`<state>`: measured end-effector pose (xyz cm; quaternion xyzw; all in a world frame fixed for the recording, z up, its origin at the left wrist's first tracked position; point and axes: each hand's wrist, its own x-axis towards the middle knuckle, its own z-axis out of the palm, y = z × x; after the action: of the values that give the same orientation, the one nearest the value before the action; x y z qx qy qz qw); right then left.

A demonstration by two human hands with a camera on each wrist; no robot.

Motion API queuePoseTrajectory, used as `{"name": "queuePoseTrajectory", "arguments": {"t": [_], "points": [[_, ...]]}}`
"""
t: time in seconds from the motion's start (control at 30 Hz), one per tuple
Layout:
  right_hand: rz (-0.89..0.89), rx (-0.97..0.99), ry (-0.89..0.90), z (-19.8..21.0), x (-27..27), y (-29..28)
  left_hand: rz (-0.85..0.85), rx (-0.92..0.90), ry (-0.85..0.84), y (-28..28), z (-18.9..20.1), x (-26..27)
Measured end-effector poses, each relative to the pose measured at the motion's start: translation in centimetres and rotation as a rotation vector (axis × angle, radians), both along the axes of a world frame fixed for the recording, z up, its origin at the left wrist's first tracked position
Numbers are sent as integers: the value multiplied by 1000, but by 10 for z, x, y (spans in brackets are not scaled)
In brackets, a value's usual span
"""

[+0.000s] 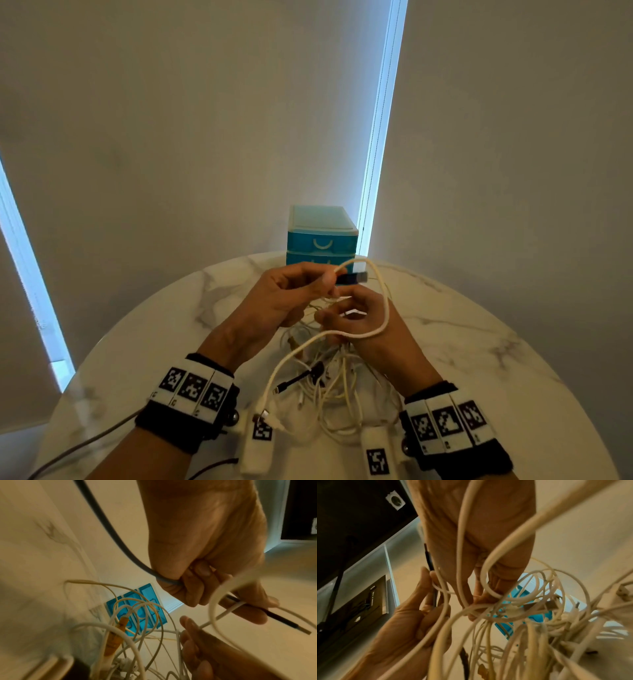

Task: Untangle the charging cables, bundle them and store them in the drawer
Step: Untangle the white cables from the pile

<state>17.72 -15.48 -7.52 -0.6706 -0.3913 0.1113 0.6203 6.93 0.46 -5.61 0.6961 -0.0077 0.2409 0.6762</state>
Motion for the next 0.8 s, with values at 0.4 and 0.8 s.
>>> {"name": "queuePoseTrajectory", "arguments": {"t": [0.4, 0.8], "points": [[-287, 251, 8, 9, 21, -18, 50, 230, 205, -4, -3, 5], [-86, 700, 621, 29, 31, -25, 154, 202, 235, 8, -12, 8]]}}
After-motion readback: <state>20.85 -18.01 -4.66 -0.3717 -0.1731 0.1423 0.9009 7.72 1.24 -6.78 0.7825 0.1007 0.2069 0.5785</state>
